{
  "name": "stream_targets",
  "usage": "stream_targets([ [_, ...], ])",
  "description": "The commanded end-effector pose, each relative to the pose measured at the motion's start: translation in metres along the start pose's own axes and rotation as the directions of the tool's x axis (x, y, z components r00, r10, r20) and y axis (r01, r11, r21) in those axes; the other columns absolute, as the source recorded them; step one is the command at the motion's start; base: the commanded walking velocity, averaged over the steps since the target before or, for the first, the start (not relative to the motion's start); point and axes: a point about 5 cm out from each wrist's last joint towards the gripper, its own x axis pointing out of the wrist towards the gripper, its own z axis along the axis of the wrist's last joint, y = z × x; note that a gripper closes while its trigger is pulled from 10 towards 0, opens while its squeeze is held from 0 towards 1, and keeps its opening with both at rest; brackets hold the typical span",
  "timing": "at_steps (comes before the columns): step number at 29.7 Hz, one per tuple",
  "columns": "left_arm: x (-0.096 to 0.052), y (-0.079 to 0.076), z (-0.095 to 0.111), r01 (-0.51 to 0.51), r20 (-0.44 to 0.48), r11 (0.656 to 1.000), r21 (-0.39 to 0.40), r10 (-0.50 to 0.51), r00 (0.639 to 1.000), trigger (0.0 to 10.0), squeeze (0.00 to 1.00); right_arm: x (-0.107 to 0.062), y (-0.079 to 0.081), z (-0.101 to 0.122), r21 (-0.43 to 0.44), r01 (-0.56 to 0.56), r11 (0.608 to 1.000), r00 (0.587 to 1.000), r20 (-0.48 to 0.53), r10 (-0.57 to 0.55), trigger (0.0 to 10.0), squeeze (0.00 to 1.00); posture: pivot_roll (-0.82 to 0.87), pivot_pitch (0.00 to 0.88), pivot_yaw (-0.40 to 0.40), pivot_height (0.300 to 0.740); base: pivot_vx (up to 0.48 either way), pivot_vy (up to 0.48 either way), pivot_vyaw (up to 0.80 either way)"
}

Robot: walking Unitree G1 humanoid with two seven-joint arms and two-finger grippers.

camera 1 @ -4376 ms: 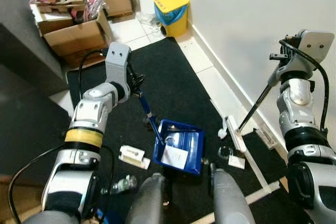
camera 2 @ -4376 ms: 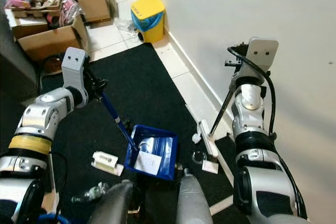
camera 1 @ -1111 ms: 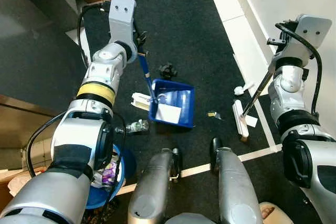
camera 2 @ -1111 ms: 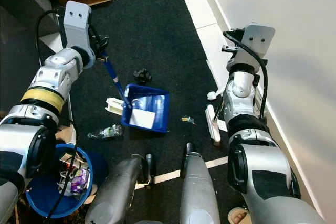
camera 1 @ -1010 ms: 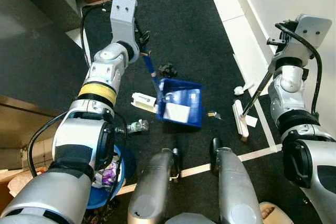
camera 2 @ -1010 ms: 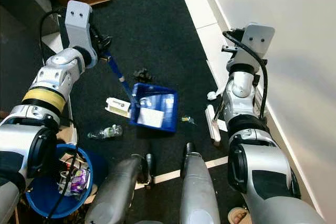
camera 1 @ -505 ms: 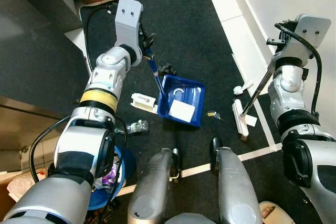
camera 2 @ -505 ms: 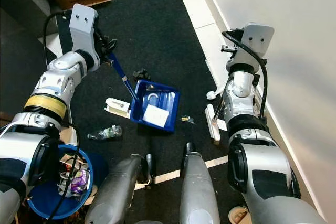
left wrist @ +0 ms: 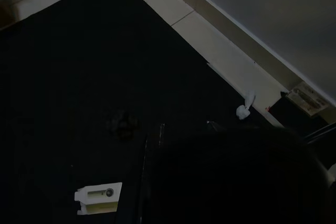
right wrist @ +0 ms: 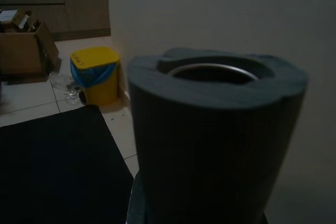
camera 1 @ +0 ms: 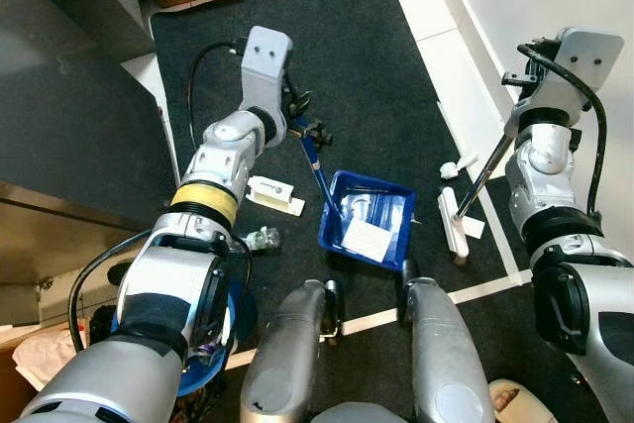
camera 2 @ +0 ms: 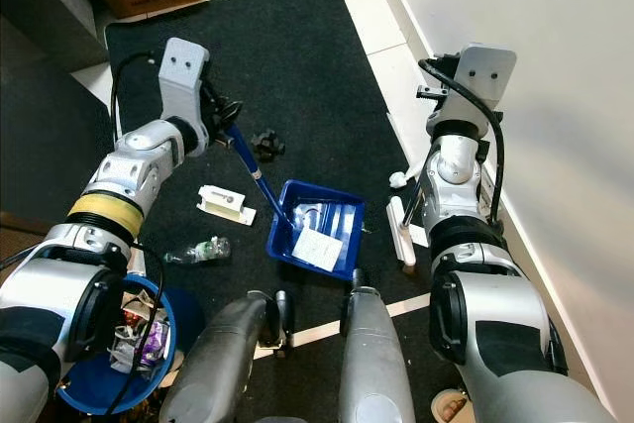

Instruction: Sweep floor

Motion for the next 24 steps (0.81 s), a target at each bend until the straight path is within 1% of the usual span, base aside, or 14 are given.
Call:
stream_targets([
  [1, -0.005, 0.009, 0.0, -0.023, -0.01, 1.0, 0.005, 0.023, 1.0, 10.0, 0.0, -0.011, -0.003, -0.02, 0.002, 0.019, 1.0, 0.995, -0.095, -0.019, 10.0, 0.0, 0.04, 0.325, 0.123, 0.74, 0.0, 0.0, 0.0],
  [5, -0.007, 0.014, 0.008, -0.026, 0.011, 0.999, -0.021, 0.026, 1.0, 10.0, 0.0, -0.011, -0.003, -0.02, 0.001, 0.019, 1.0, 0.995, -0.096, -0.019, 10.0, 0.0, 0.04, 0.325, 0.123, 0.74, 0.0, 0.0, 0.0],
  [9, -0.015, 0.03, 0.022, -0.054, 0.039, 0.999, -0.002, 0.054, 0.998, 10.0, 0.0, -0.011, -0.001, -0.021, 0.004, 0.015, 1.0, 0.995, -0.099, -0.014, 10.0, 0.0, 0.05, 0.323, 0.121, 0.74, 0.0, 0.0, 0.0],
  [10, -0.015, 0.03, 0.022, -0.054, 0.039, 0.999, -0.002, 0.054, 0.998, 10.0, 0.0, -0.011, -0.001, -0.021, 0.004, 0.015, 1.0, 0.995, -0.099, -0.014, 10.0, 0.0, 0.05, 0.323, 0.121, 0.74, 0.0, 0.0, 0.0],
  [12, -0.019, 0.036, 0.023, -0.065, 0.034, 0.998, 0.008, 0.065, 0.997, 10.0, 0.0, -0.011, 0.0, -0.021, 0.006, 0.013, 1.0, 0.995, -0.1, -0.012, 10.0, 0.0, 0.05, 0.323, 0.121, 0.74, 0.0, 0.0, 0.0],
  [13, -0.019, 0.036, 0.023, -0.065, 0.034, 0.998, 0.008, 0.065, 0.997, 10.0, 0.0, -0.011, 0.0, -0.021, 0.006, 0.013, 1.0, 0.995, -0.1, -0.012, 10.0, 0.0, 0.05, 0.323, 0.121, 0.74, 0.0, 0.0, 0.0],
  [14, -0.023, 0.039, 0.016, -0.069, 0.008, 0.997, 0.024, 0.069, 0.998, 10.0, 0.0, -0.011, 0.0, -0.021, 0.007, 0.012, 1.0, 0.995, -0.101, -0.011, 10.0, 0.0, 0.06, 0.324, 0.118, 0.74, 0.0, 0.0, 0.0],
  [15, -0.023, 0.039, 0.016, -0.069, 0.008, 0.997, 0.024, 0.069, 0.998, 10.0, 0.0, -0.011, 0.0, -0.021, 0.007, 0.012, 1.0, 0.995, -0.101, -0.011, 10.0, 0.0, 0.06, 0.324, 0.118, 0.74, 0.0, 0.0, 0.0],
  [17, -0.024, 0.039, 0.01, -0.068, -0.012, 0.997, 0.023, 0.068, 0.998, 10.0, 0.0, -0.011, 0.0, -0.02, 0.008, 0.01, 1.0, 0.995, -0.102, -0.009, 10.0, 0.0, 0.06, 0.324, 0.118, 0.74, 0.0, 0.0, 0.0],
  [21, -0.021, 0.032, -0.004, -0.069, -0.048, 0.997, -0.022, 0.068, 0.997, 10.0, 0.0, -0.01, 0.001, -0.02, 0.008, 0.009, 1.0, 0.995, -0.102, -0.008, 10.0, 0.0, 0.06, 0.326, 0.115, 0.74, 0.0, 0.0, 0.0],
  [23, -0.019, 0.029, -0.009, -0.068, -0.058, 0.996, -0.055, 0.065, 0.996, 10.0, 0.0, -0.01, 0.001, -0.02, 0.008, 0.008, 1.0, 0.995, -0.102, -0.007, 10.0, 0.0, 0.05, 0.328, 0.116, 0.74, 0.0, 0.0, 0.0],
  [24, -0.019, 0.029, -0.009, -0.068, -0.058, 0.996, -0.055, 0.065, 0.996, 10.0, 0.0, -0.01, 0.001, -0.02, 0.008, 0.008, 1.0, 0.995, -0.102, -0.007, 10.0, 0.0, 0.05, 0.328, 0.116, 0.74, 0.0, 0.0, 0.0],
])
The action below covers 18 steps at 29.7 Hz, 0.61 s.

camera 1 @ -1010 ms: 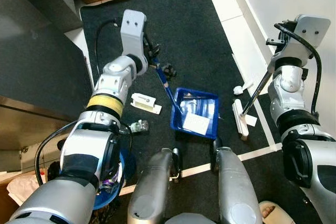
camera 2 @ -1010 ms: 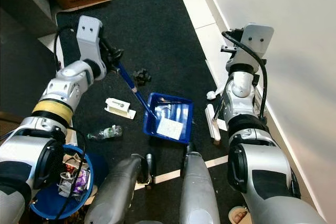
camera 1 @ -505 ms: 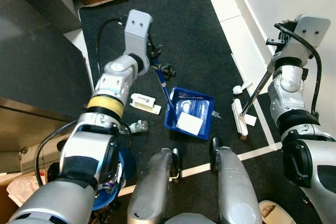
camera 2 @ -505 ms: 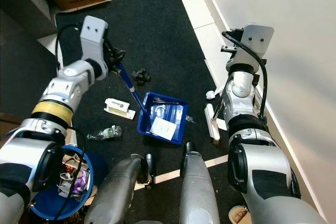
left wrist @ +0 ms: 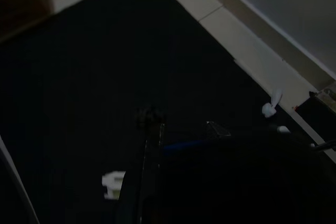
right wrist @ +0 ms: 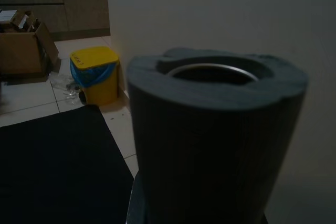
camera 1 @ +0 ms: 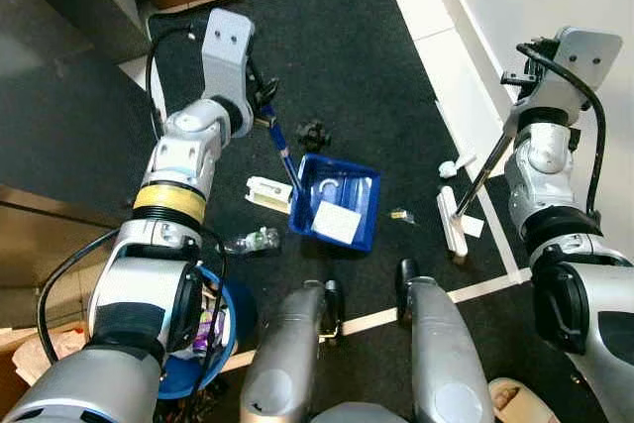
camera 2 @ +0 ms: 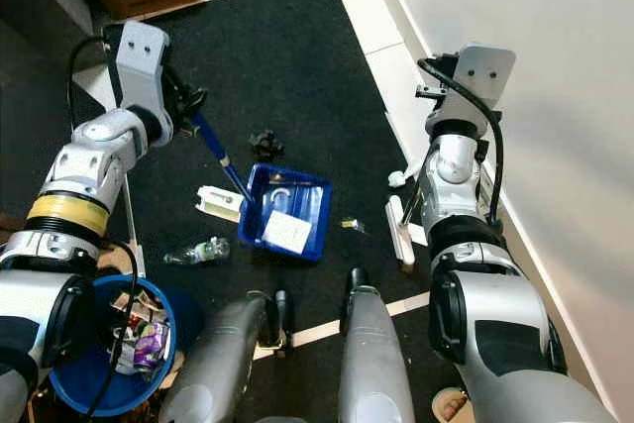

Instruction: Sweep floor

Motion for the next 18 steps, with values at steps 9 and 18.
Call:
stream_targets([
  [9, 0.0, -0.008, -0.043, -0.013, -0.129, 0.999, 0.048, 0.019, 0.992, 10.0, 0.0, -0.013, 0.0, -0.023, 0.007, 0.013, 1.0, 0.994, -0.105, -0.012, 10.0, 0.0, 0.04, 0.33, 0.122, 0.74, 0.0, 0.0, 0.0],
  [18, 0.006, -0.033, -0.036, 0.058, -0.083, 0.997, 0.044, -0.054, 0.995, 10.0, 0.0, -0.019, 0.024, -0.028, 0.075, -0.02, 0.997, 0.988, -0.154, 0.032, 10.0, 0.0, 0.05, 0.331, 0.12, 0.74, 0.0, 0.0, 0.0],
])
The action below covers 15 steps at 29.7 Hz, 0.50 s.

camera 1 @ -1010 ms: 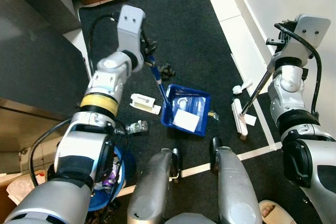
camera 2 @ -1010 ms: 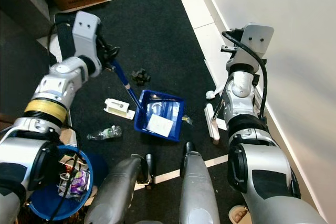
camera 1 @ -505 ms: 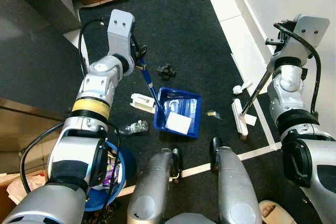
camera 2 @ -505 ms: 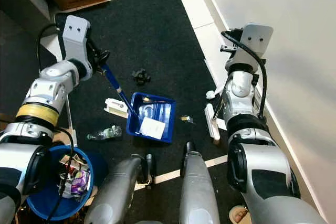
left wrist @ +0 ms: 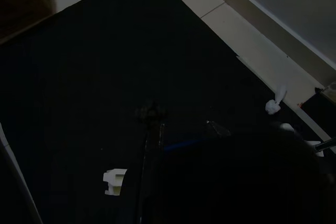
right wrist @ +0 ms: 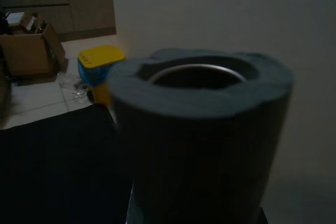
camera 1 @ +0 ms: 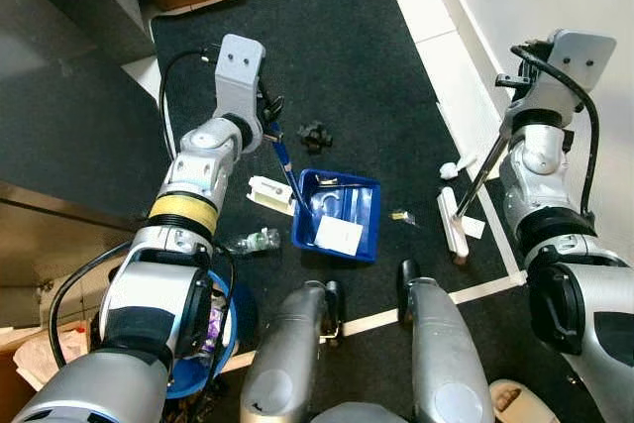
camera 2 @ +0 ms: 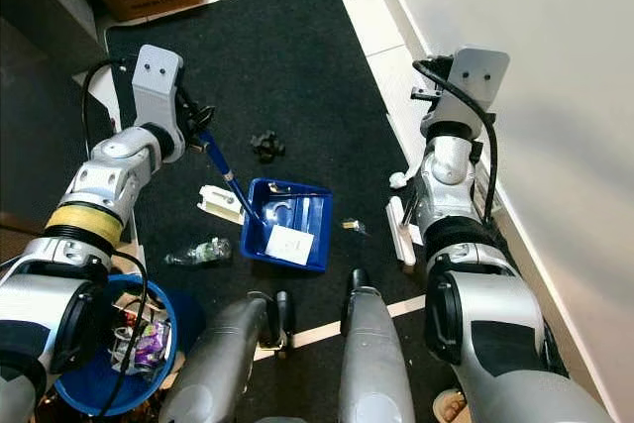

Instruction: Sweep floor

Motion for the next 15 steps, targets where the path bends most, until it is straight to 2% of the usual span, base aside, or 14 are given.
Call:
stream_targets([
  [1, 0.0, -0.012, -0.021, 0.041, -0.083, 0.999, 0.002, -0.04, 0.996, 10.0, 0.0, -0.012, 0.003, -0.024, 0.025, 0.009, 1.0, 0.993, -0.121, -0.006, 10.0, 0.0, 0.05, 0.331, 0.12, 0.74, 0.0, 0.0, 0.0],
  [2, 0.0, -0.014, -0.02, 0.045, -0.078, 0.999, -0.002, -0.045, 0.996, 10.0, 0.0, -0.014, 0.01, -0.026, 0.039, -0.006, 0.999, 0.991, -0.133, 0.011, 10.0, 0.0, 0.04, 0.33, 0.119, 0.74, 0.0, 0.0, 0.0],
  [3, 0.001, -0.018, -0.019, 0.051, -0.073, 0.999, -0.01, -0.052, 0.996, 10.0, 0.0, -0.022, 0.029, -0.031, 0.084, -0.044, 0.995, 0.985, -0.164, 0.057, 10.0, 0.0, 0.05, 0.329, 0.116, 0.74, 0.0, 0.0, 0.0],
  [4, 0.001, -0.019, -0.018, 0.053, -0.071, 0.999, -0.012, -0.054, 0.996, 10.0, 0.0, -0.025, 0.039, -0.033, 0.101, -0.066, 0.993, 0.981, -0.177, 0.083, 10.0, 0.0, 0.05, 0.328, 0.116, 0.74, 0.0, 0.0, 0.0],
  [5, 0.001, -0.02, -0.018, 0.055, -0.07, 0.998, -0.013, -0.055, 0.996, 10.0, 0.0, -0.028, 0.046, -0.035, 0.109, -0.085, 0.99, 0.977, -0.187, 0.105, 10.0, 0.0, 0.05, 0.328, 0.116, 0.74, 0.0, 0.0, 0.0],
  [6, 0.001, -0.02, -0.018, 0.055, -0.07, 0.998, -0.013, -0.055, 0.996, 10.0, 0.0, -0.028, 0.046, -0.035, 0.109, -0.085, 0.99, 0.977, -0.187, 0.105, 10.0, 0.0, 0.05, 0.328, 0.116, 0.74, 0.0, 0.0, 0.0],
  [9, 0.001, -0.021, -0.019, 0.054, -0.07, 0.998, -0.016, -0.055, 0.996, 10.0, 0.0, -0.043, 0.076, -0.042, 0.17, -0.141, 0.975, 0.957, -0.228, 0.178, 10.0, 0.0, 0.05, 0.327, 0.113, 0.74, 0.0, 0.0, 0.0],
  [10, 0.001, -0.021, -0.019, 0.054, -0.07, 0.998, -0.016, -0.055, 0.996, 10.0, 0.0, -0.043, 0.076, -0.042, 0.17, -0.141, 0.975, 0.957, -0.228, 0.178, 10.0, 0.0, 0.05, 0.327, 0.113, 0.74, 0.0, 0.0, 0.0],
  [12, 0.0, -0.019, -0.02, 0.049, -0.071, 0.999, -0.02, -0.051, 0.996, 10.0, 0.0, -0.052, 0.093, -0.043, 0.261, -0.132, 0.956, 0.947, -0.252, 0.199, 10.0, 0.0, 0.04, 0.324, 0.108, 0.74, 0.0, 0.0, 0.0],
  [15, -0.002, -0.018, -0.021, 0.043, -0.073, 0.999, -0.025, -0.044, 0.996, 10.0, 0.0, -0.056, 0.106, -0.041, 0.37, -0.089, 0.925, 0.942, -0.271, 0.199, 10.0, 0.0, 0.05, 0.321, 0.105, 0.74, 0.0, 0.0, 0.0],
])
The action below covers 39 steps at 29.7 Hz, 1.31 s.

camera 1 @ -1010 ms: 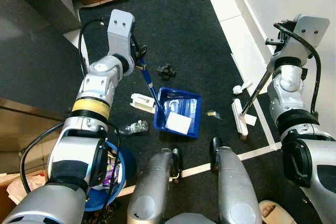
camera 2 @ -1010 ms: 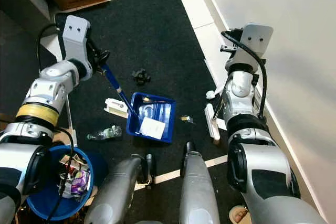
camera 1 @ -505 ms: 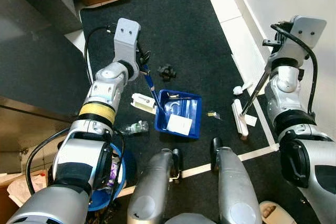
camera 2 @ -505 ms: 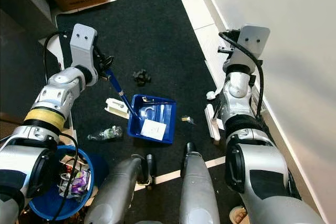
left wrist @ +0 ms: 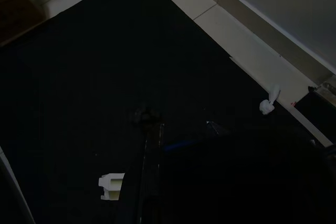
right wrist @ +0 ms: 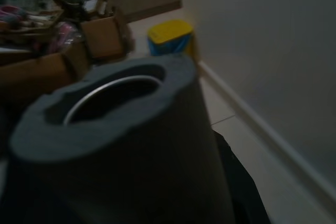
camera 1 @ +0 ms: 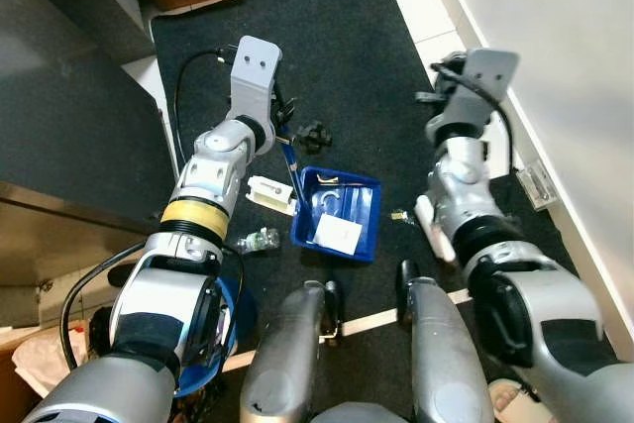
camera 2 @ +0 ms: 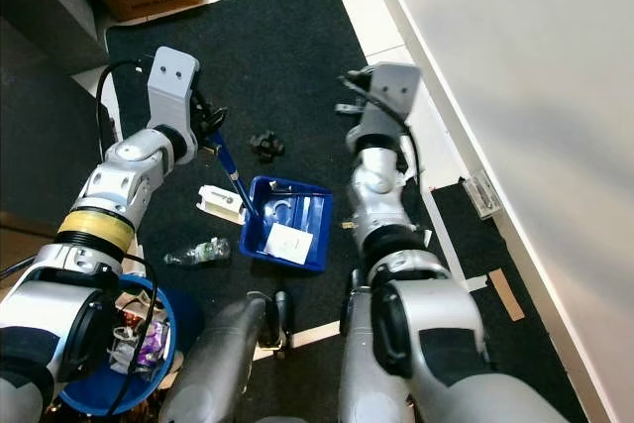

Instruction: Sweep floor

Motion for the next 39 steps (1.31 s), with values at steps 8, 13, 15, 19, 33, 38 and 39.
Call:
stream_targets([
  [8, -0.003, -0.008, -0.025, 0.018, -0.089, 0.999, -0.039, -0.022, 0.996, 10.0, 0.0, 0.002, 0.003, -0.004, 0.342, 0.107, 0.934, 0.993, -0.085, -0.082, 10.0, 0.0, 0.04, 0.312, 0.096, 0.74, 0.0, 0.0, 0.0],
  [13, -0.003, -0.009, -0.025, 0.018, -0.088, 0.999, -0.043, -0.021, 0.996, 10.0, 0.0, 0.013, -0.02, 0.021, 0.354, 0.112, 0.928, 0.991, 0.027, -0.13, 10.0, 0.0, 0.03, 0.308, 0.094, 0.74, 0.0, 0.0, 0.0],
  [15, -0.003, -0.009, -0.025, 0.018, -0.088, 0.999, -0.043, -0.022, 0.996, 10.0, 0.0, 0.017, -0.03, 0.033, 0.355, 0.111, 0.928, 0.986, 0.078, -0.148, 10.0, 0.0, 0.02, 0.306, 0.096, 0.74, 0.0, 0.0, 0.0],
  [19, -0.002, -0.009, -0.024, 0.018, -0.087, 0.999, -0.042, -0.022, 0.996, 10.0, 0.0, 0.022, -0.046, 0.054, 0.3, 0.097, 0.949, 0.974, 0.167, -0.153, 10.0, 0.0, 0.02, 0.3, 0.099, 0.74, 0.0, 0.0, 0.0],
  [33, 0.0, -0.006, -0.022, 0.01, -0.078, 0.999, -0.042, -0.013, 0.997, 10.0, 0.0, 0.019, -0.1, 0.107, 0.093, 0.131, 0.987, 0.912, 0.378, -0.157, 10.0, 0.0, -0.01, 0.262, 0.095, 0.74, 0.0, 0.0, 0.0],
  [38, -0.001, -0.001, -0.017, -0.005, -0.056, 0.998, -0.061, 0.001, 0.998, 10.0, 0.0, 0.014, -0.111, 0.111, 0.033, 0.151, 0.988, 0.911, 0.384, -0.152, 10.0, 0.0, -0.02, 0.24, 0.092, 0.74, 0.0, 0.0, 0.0],
  [39, -0.003, 0.007, -0.009, -0.023, -0.022, 0.996, -0.088, 0.021, 1.0, 10.0, 0.0, 0.01, -0.116, 0.107, 0.004, 0.157, 0.988, 0.921, 0.36, -0.148, 10.0, 0.0, -0.03, 0.222, 0.09, 0.74, 0.0, 0.0, 0.0],
])
